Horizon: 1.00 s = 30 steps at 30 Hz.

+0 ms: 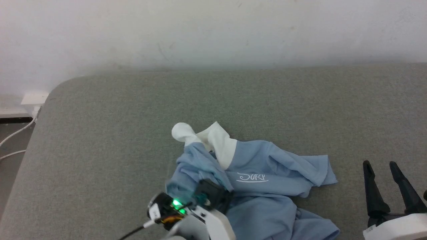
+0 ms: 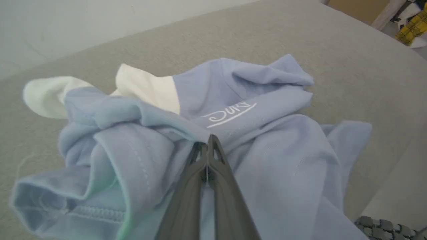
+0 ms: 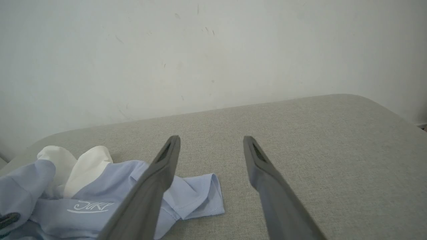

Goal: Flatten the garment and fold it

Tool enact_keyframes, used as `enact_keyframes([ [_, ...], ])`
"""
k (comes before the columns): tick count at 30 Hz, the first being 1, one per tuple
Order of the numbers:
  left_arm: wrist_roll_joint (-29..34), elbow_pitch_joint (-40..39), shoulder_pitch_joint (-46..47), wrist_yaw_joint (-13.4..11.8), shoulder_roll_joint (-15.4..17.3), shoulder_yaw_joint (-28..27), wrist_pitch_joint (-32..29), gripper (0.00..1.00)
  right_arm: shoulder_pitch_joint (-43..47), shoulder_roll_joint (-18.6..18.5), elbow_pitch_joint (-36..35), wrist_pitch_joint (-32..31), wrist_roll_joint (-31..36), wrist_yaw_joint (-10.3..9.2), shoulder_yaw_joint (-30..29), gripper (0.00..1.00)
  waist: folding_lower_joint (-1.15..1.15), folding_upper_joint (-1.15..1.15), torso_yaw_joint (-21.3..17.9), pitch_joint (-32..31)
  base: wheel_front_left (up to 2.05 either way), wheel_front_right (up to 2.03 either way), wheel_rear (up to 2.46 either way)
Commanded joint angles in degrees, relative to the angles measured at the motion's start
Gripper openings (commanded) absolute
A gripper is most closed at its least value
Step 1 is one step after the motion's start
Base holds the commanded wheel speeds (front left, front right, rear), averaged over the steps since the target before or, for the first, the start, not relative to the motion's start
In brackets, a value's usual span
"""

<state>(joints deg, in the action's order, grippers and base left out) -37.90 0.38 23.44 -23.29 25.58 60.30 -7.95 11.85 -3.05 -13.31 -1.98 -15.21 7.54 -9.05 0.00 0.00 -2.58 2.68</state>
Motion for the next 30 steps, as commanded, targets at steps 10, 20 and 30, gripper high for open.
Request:
enact_keyframes([
  [10, -1.8, 3.07, -4.27, 3.31, -4.22, 3.12, 2.53, 1.0, -0.12, 0.17, 0.09, -0.02, -0.76, -0.05, -0.37, 1.0, 0.0, 0.0, 0.35, 0.27, 0.0, 0.0, 0.0],
  [20, -0.21, -6.12, -5.56, -1.63, 3.15, 1.45, 0.36, 1.0, 0.27, 0.17, 0.27, -0.2, -1.24, -0.05, -0.32, 1.0, 0.0, 0.0, 1.55, -1.28, 0.0, 0.0, 0.0],
  [30, -3.82, -2.74, -6.35, -1.76, 3.3, -1.27, 0.7, 0.0, 0.3, 0.17, 0.75, -0.09, -1.73, -0.05, -0.23, 1.0, 0.0, 0.0, 0.22, -1.39, 0.0, 0.0, 0.0],
])
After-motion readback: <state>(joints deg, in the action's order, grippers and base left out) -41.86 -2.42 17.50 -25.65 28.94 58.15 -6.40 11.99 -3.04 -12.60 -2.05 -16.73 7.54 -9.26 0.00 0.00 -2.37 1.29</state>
